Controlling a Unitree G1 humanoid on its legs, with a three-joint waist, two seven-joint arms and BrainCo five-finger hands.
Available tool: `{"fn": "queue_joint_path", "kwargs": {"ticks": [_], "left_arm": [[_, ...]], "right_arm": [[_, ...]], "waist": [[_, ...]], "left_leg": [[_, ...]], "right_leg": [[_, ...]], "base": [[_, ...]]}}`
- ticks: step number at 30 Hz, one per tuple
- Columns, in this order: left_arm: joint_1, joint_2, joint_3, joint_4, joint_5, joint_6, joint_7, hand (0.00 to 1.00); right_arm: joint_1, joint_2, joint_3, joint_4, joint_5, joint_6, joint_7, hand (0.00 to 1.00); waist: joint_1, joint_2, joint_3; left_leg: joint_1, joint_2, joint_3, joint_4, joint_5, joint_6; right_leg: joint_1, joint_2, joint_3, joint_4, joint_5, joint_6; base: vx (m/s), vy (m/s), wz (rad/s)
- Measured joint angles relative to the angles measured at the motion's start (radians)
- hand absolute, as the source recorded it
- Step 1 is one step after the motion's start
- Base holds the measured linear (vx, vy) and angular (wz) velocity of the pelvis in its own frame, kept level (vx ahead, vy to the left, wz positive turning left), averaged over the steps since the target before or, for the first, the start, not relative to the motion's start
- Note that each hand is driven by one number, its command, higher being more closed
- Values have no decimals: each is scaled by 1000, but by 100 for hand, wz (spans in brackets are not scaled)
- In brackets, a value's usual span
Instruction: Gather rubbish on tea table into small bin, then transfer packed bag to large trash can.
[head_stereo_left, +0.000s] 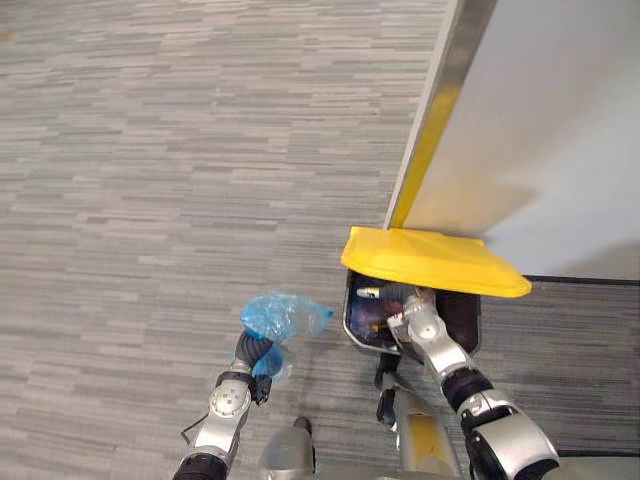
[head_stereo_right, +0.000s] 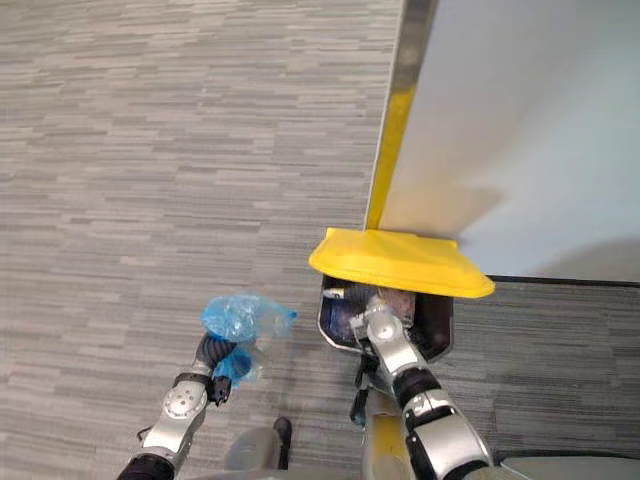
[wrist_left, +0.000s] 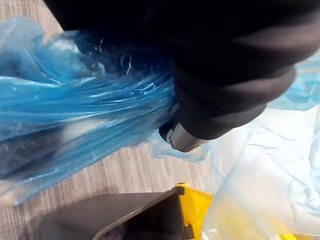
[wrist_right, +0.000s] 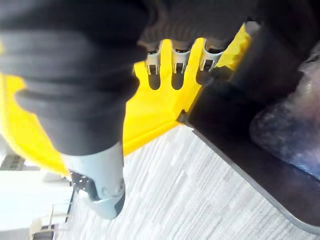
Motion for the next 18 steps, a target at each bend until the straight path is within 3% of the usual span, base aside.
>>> {"fn": "queue_joint_path", "kwargs": {"ticks": [3,5,18], "left_arm": [[14,3,-19,-41,-19,-4,-1,100],[27,10,-50,-85,-44,-9,-1,100],[57,57,-170,-291,-162,-51,-33,100]], "right_arm": [[-98,-50,0,0,0,3,-12,0],[-177,-117,0,0,0,3,-27,0],[-323,-268,21,0,25,3,-35,0]], "waist": [[6,-2,26],[25,-1,40],[23,0,91]], "left_leg": [[-19,1,-15,16,-2,4],[-32,13,-15,31,-10,-8],[-50,35,-10,89,-34,-19]], "right_leg": [[-8,7,18,1,4,-2],[-17,17,20,0,10,-10],[-18,52,26,4,13,-19]], "base": [[-71,-89,12],[-3,-57,-7],[23,-13,-4]]}}
